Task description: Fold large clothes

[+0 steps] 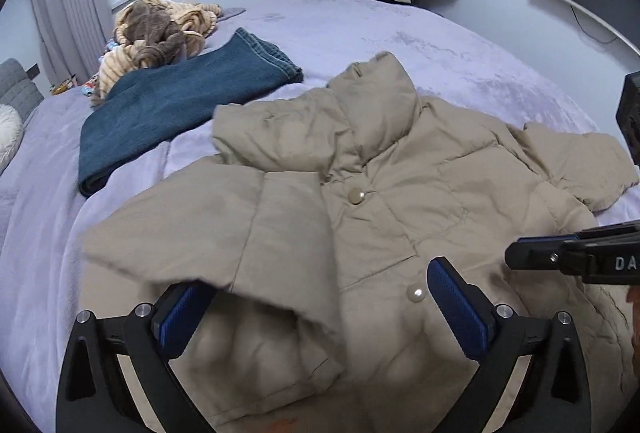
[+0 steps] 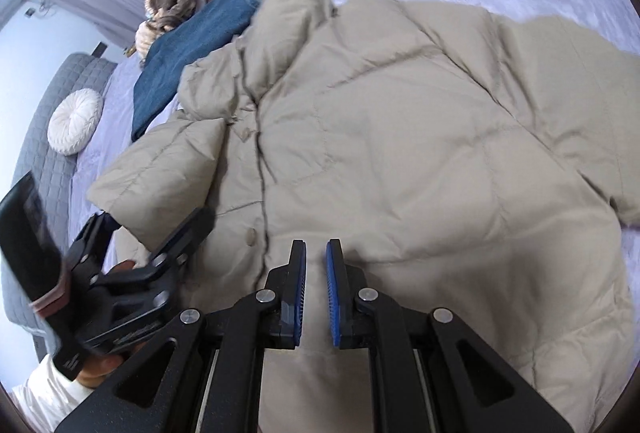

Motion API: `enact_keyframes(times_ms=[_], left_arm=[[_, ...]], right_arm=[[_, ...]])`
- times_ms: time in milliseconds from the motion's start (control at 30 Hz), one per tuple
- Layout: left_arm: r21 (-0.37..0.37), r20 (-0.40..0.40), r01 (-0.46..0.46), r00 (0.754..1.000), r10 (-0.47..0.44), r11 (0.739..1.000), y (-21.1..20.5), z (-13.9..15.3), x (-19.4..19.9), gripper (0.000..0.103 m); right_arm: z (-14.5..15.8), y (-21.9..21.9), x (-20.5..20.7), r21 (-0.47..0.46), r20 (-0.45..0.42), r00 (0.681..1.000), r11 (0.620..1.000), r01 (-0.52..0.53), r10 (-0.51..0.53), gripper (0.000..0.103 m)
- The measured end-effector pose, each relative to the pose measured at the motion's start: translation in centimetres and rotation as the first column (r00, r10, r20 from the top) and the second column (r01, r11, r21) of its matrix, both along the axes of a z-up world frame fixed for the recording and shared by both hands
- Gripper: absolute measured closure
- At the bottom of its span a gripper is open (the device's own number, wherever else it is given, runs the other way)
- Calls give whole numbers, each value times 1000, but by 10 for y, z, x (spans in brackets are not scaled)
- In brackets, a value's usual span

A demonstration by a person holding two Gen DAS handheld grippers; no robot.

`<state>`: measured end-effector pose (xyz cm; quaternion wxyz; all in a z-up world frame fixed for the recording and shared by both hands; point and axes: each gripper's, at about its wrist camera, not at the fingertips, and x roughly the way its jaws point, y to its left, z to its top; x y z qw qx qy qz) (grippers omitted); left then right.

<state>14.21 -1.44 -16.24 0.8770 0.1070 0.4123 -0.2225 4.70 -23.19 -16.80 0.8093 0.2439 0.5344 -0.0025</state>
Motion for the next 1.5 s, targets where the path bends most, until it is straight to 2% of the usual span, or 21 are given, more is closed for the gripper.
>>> enact_keyframes(times_ms=[33, 67, 133, 200, 267, 367, 400, 500, 567, 600, 667, 733, 867, 1000, 1100, 1167, 1300, 1333, 1367, 1433, 1500], left_arm=[[-8, 4, -31, 999, 31, 999, 17, 5, 2, 0], [-12, 11, -81, 997, 82, 997, 38, 9, 3, 0], [-15, -8, -192, 981, 191, 981, 80, 11, 9, 0], [-34, -51, -299, 954, 297, 954, 122, 6, 18, 0], [-50, -119, -405, 910, 397, 913, 161, -6, 32, 20], [-70, -247, -505, 844, 476, 860, 198, -34, 44, 44], [-69, -276, -517, 831, 482, 853, 205, -45, 46, 47], [-2, -261, -518, 826, 500, 855, 202, -63, 44, 48], [12, -252, -511, 830, 497, 859, 198, -68, 40, 48], [17, -243, -507, 834, 495, 862, 197, -69, 38, 48], [19, -236, -504, 837, 494, 864, 197, -71, 37, 48], [20, -238, -506, 835, 495, 863, 199, -72, 38, 48], [42, -225, -496, 841, 492, 867, 193, -72, 44, 48], [93, -188, -480, 852, 488, 872, 183, -73, 43, 48], [104, -181, -471, 857, 482, 876, 183, -59, 43, 48], [52, -169, -472, 864, 473, 880, 187, -42, 43, 48], [-13, -135, -461, 880, 456, 887, 190, -17, 56, 48], [-17, -130, -452, 885, 446, 892, 188, -15, 62, 48], [-15, -134, -443, 889, 438, 896, 184, -16, 67, 48], [0, -161, -415, 898, 409, 910, 171, -26, 75, 48], [41, -178, -400, 898, 401, 915, 158, -43, 79, 48]], right_arm=[[4, 7, 4, -19, 8, 1000, 999, -26, 26, 79], [9, 17, 8, -45, 19, 998, 997, -59, 60, 49], [21, 41, 13, -108, 55, 989, 986, -130, 137, 14], [35, 75, 18, -189, 109, 961, 954, -231, 255, 14], [40, 115, 23, -292, 111, 919, 896, -334, 379, 14], [33, 176, 34, -480, 58, 848, 760, -438, 526, 14], [27, 194, 38, -532, 33, 826, 710, -461, 562, 14], [9, 231, 61, -631, -13, 797, 614, -475, 604, 14], [4, 235, 73, -668, -21, 814, 597, -444, 581, 19], [6, 227, 79, -677, -3, 840, 617, -401, 542, 24], [17, 199, 85, -641, 59, 894, 703, -308, 445, 67], [27, 162, 83, -571, 120, 935, 794, -209, 333, 89], [30, 90, 61, -360, 186, 976, 932, -39, 113, 90], [-7, 29, 41, -127, 69, 993, 986, 109, -101, 90], [-23, 4, 22, -31, 0, 986, 985, 168, -168, 83], [-19, -4, 9, -43, -13, 982, 981, 190, -191, 57], [11, -25, -15, -87, 79, 968, 966, 245, -238, 56], [20, -25, -15, -93, 104, 968, 967, 237, -227, 58], [27, -27, -12, -91, 130, 970, 972, 219, -206, 69], [33, -20, 5, -88, 138, 982, 986, 139, -126, 82], [27, -4, 22, -107, 110, 994, 994, 24, -12, 84]])
